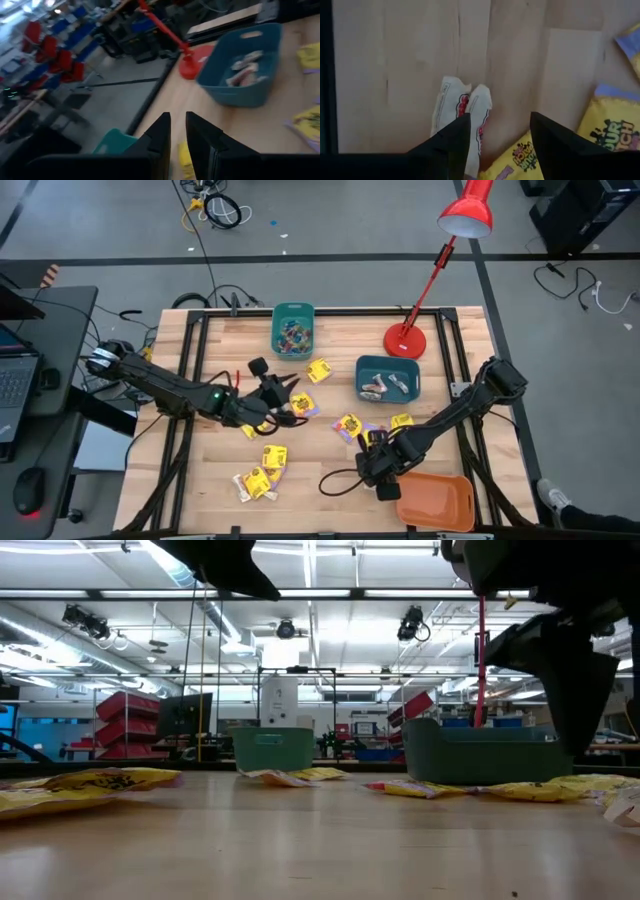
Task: Sort candy
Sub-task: Put the white chocolate bar into the blue bin
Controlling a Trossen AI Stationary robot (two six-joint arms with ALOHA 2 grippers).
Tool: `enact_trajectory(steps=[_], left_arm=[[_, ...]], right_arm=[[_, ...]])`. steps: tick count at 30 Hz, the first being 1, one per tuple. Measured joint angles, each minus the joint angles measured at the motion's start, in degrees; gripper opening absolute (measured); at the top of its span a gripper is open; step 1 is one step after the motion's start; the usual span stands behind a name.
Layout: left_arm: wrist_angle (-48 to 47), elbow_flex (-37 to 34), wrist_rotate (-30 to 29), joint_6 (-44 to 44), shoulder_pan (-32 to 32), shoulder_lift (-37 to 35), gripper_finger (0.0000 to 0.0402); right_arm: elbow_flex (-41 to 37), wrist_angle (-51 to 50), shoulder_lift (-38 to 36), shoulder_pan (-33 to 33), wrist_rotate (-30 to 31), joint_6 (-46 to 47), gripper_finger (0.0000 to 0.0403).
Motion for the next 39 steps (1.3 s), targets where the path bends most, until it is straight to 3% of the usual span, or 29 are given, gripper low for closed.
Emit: enact_trajectory(steps=[7,20,39], left_arm=[[-1.6,0.0,-3.7,0.1,0.0,-0.7,0.0063],[-2.5,0.0,-3.9,0.0,-0.3,-0.8,0.0063],[-2.9,0.0,-3.9,-0.1,-0.3,-0.8,0.0063]], right_arm=[[0.0,1.5,2.1,0.7,-1.0,-2.3,0.0195],[0.0,2.1,5.7,0.7,-2.1,-6.3,0.018],[0.0,1.6,6.2,-2.0,-2.0,-8.8,0.0021]])
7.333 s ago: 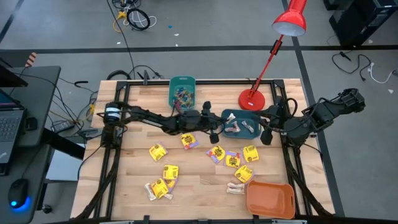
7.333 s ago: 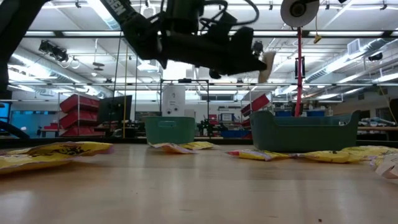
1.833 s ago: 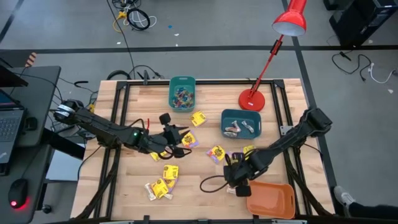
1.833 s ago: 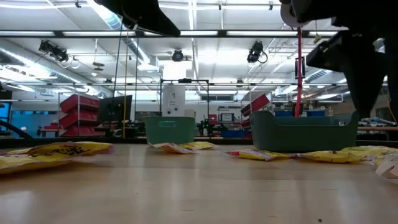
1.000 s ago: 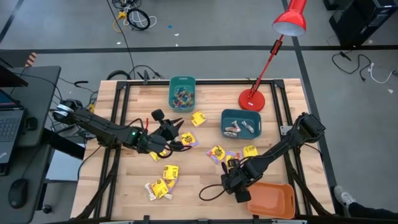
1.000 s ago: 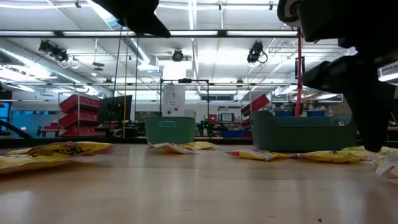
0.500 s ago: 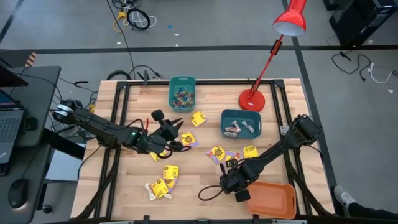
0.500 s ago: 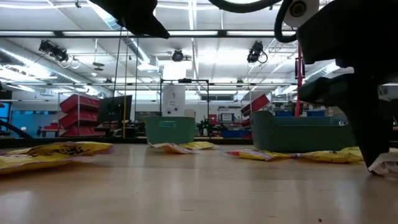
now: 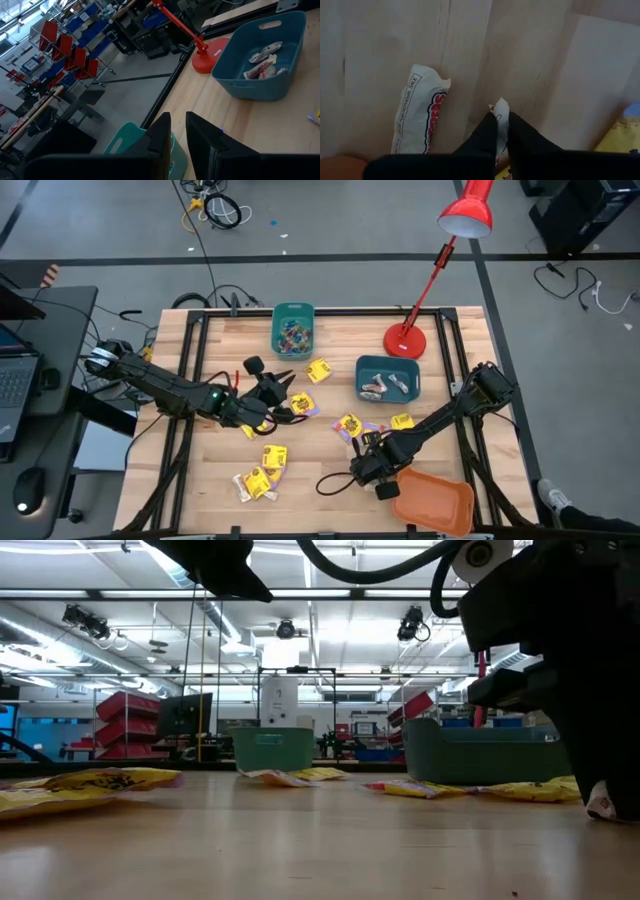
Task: Sort candy
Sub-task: Put the white chocolate bar into the blue bin
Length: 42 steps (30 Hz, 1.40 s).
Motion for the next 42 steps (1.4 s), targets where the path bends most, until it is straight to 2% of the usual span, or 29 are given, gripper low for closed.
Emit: enact_trajectory(steps=[3,10,17,22,29,32,35,40,42], left_arm=[[0.0,0.0,0.0,0.0,0.0,0.0,0.0063],[0.1,0.0,0.0,-0.3,0.0,0.0,0.0063],[0.2,0.0,0.0,-0.4,0.0,0.0,0.0063],[0.2,0.0,0.0,-0.4,0.0,0.0,0.0063],[0.3,0.0,0.2,-0.4,0.0,0.0,0.0063],[0.9,0.0,0.2,-0.4,0.0,0.0,0.0063],[2.1,0.0,0.7,-0.5,0.0,0.0,0.0063],[3.4,0.0,3.5,-0.6,0.0,0.0,0.0063],[3.4,0.0,3.8,-0.6,0.0,0.0,0.0063]], right_arm=[[0.0,0.0,-0.1,0.0,0.0,0.1,0.0009],[0.0,0.6,-2.2,0.0,0.8,1.7,0.0014],[0.0,1.3,-4.5,0.0,4.7,1.6,0.0007],[0.0,1.7,-8.7,0.0,12.5,1.6,0.0007],[0.0,-3.8,-21.3,-1.2,29.9,1.8,0.0007],[0.0,-8.7,-26.7,-3.5,35.3,2.9,0.0007],[0.0,-13.8,-30.6,-7.8,38.0,4.4,0.0007],[0.0,-19.9,-32.2,-15.7,37.6,-0.6,0.0007],[0.0,-20.6,-31.6,-19.0,34.7,-4.7,0.0007]])
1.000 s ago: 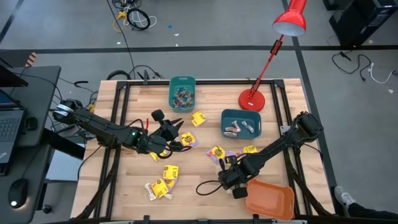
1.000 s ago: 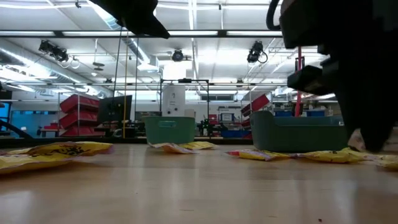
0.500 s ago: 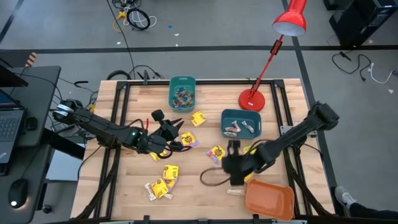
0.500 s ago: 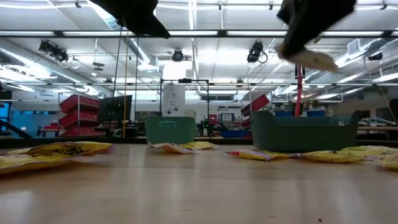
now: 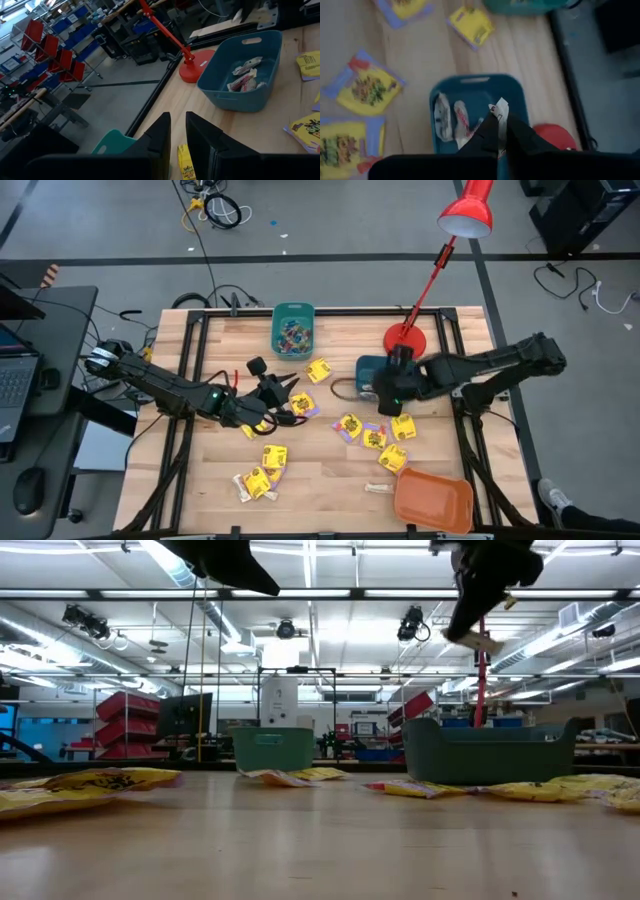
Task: Sort candy
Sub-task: Put the white chocolate bar into the blue bin
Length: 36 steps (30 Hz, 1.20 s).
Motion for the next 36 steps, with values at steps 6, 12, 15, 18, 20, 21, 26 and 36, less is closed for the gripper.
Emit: enact_trajectory(steps=[6,12,15,18,20,21,26,36], left_arm=[[0.1,0.0,0.0,0.0,0.0,0.0,0.0063],[0.4,0.0,0.0,0.0,0.1,0.0,0.0063],[0.4,0.0,0.0,0.0,0.1,0.0,0.0063],[0.7,0.0,0.0,0.1,0.1,0.0,0.0063],[0.8,0.0,0.0,0.1,0.1,0.0,0.0063],[0.8,0.0,0.0,0.1,0.1,0.0,0.0063],[0.8,0.0,0.0,0.3,0.1,0.0,0.0063],[0.8,0.0,0.0,0.5,0.1,0.0,0.0063]], right_arm=[[-2.5,6.2,1.1,-7.8,-9.7,-9.9,0.0008],[-7.9,13.7,1.1,-13.4,-15.7,-16.8,0.0008],[-10.3,16.3,1.1,-15.6,-16.7,-17.8,0.0009],[-12.7,18.7,1.1,-17.1,-17.5,-18.4,0.0009],[-14.1,19.3,1.2,-17.9,-17.8,-18.8,0.0009],[-14.7,19.7,1.2,-18.3,-17.8,-18.8,0.0009],[-18.1,20.4,1.2,-19.9,-17.9,-18.0,0.0009],[-23.1,24.2,1.2,-21.8,-18.3,-17.3,0.0009]])
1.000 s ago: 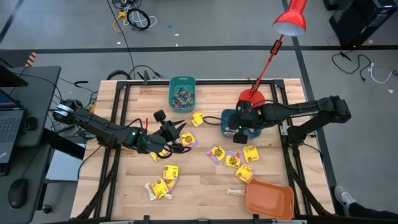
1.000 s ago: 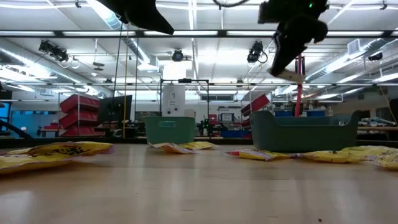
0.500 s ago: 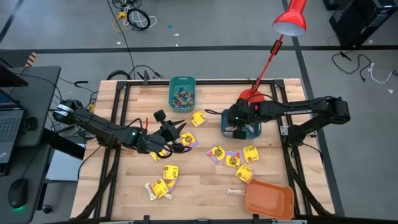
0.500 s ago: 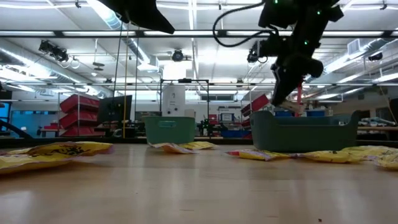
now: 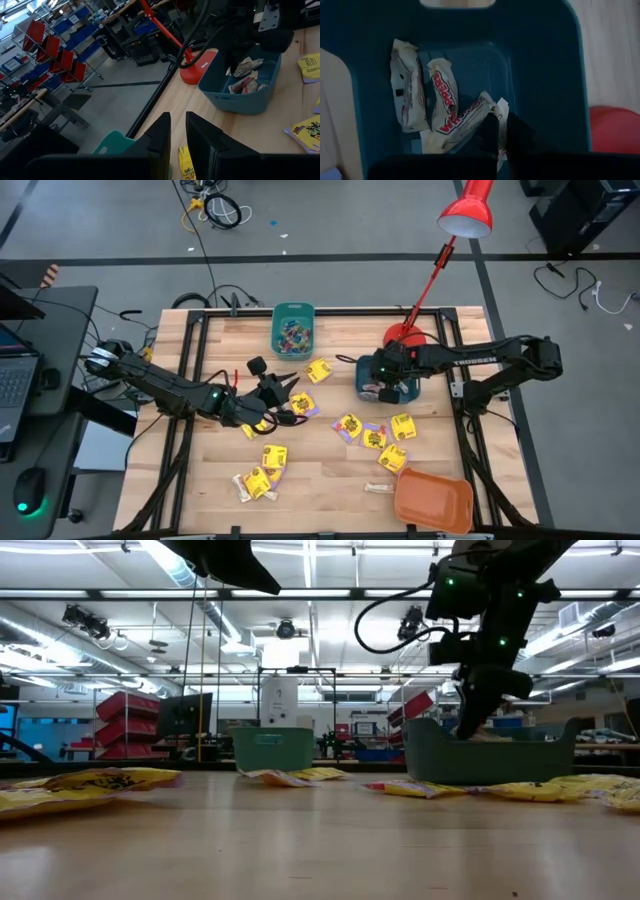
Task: Sort candy
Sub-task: Put the white chocolate bar into the blue bin
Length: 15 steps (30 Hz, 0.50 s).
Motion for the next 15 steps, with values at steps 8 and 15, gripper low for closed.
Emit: enact_trajectory(steps=[8,15], left_arm=[[0.0,0.0,0.0,0.3,0.0,0.0,0.0063],[-0.1,0.0,0.4,0.3,0.0,0.0,0.0063]], right_arm=[[-1.5,1.7,0.0,-1.1,0.0,0.6,0.0011],[-1.9,2.5,0.0,-1.4,0.0,2.7,0.0028]])
